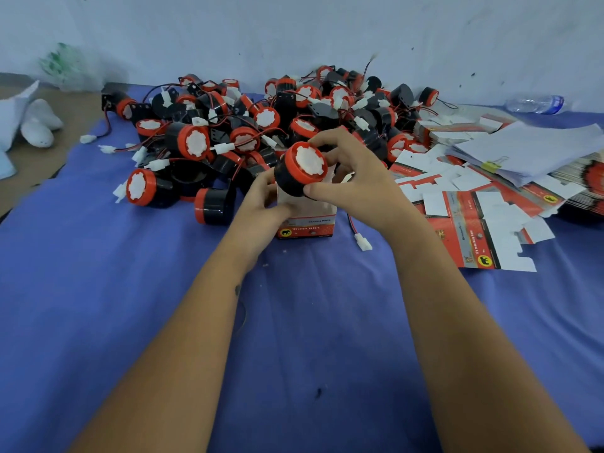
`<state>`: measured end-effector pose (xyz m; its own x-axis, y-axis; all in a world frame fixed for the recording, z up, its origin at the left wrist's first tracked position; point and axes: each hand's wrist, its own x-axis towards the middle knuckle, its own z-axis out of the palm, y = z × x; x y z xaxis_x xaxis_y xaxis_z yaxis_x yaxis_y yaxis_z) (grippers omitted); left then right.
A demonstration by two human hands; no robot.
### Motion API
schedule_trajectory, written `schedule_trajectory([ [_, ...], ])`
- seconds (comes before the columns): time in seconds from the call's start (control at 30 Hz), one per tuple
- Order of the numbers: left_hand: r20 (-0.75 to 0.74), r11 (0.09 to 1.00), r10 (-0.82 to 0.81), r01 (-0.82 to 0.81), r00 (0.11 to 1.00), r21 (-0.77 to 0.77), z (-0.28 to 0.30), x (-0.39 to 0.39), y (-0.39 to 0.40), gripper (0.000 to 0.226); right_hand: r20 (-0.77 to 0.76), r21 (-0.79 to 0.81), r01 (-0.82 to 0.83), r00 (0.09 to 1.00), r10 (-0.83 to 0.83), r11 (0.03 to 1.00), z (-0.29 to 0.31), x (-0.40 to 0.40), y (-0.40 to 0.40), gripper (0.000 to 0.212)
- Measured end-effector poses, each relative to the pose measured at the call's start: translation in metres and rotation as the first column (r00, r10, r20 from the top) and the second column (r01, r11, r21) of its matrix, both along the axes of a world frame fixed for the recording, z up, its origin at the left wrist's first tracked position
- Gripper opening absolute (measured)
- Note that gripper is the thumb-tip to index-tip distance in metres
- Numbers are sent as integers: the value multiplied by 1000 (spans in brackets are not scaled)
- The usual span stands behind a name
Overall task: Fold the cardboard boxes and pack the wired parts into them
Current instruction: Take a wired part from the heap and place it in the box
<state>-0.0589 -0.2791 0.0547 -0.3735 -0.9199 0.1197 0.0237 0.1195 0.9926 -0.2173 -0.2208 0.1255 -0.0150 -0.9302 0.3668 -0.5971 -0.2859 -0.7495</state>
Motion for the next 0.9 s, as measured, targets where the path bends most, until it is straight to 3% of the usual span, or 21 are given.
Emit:
schedule_trajectory([
  [0.13, 13, 1000, -19, 19, 1000, -13, 0, 1, -2, 47, -168, 8, 48, 985, -46, 999, -3, -5, -1, 50],
  [0.2, -9, 1000, -23, 23, 1000, 4, 1, 1, -2, 48, -333, -5, 105, 937, -101, 994, -1, -8, -1, 54],
  [0.33, -47, 999, -27, 28, 999, 25, 0, 1, -2, 51, -503, -34, 115, 856, -116, 993, 2, -5, -5, 45],
  [0.53, -82, 999, -31, 34, 996, 29, -1, 0, -2, 52, -501, -63, 148, 851, -160, 987, -12, 0, -8, 41],
  [0.63, -66, 999, -36, 36, 997, 3, -2, -1, 0, 43, -646, -136, 187, 728, -231, 973, -18, 2, -8, 28],
  [0.77, -42, 999, 47, -48, 998, -14, -3, -5, -1, 29, -795, -169, 156, 562, -229, 973, -23, 1, -7, 33],
  [0.83, -15, 995, 101, -101, 995, -26, -3, -8, -1, 21, -749, -190, 156, 615, -246, 969, -23, 1, -6, 29],
  [0.9, 26, 991, 132, -131, 991, -31, -4, -12, 0, 21, -470, -365, 226, 792, -388, 903, -25, 2, -3, 20],
])
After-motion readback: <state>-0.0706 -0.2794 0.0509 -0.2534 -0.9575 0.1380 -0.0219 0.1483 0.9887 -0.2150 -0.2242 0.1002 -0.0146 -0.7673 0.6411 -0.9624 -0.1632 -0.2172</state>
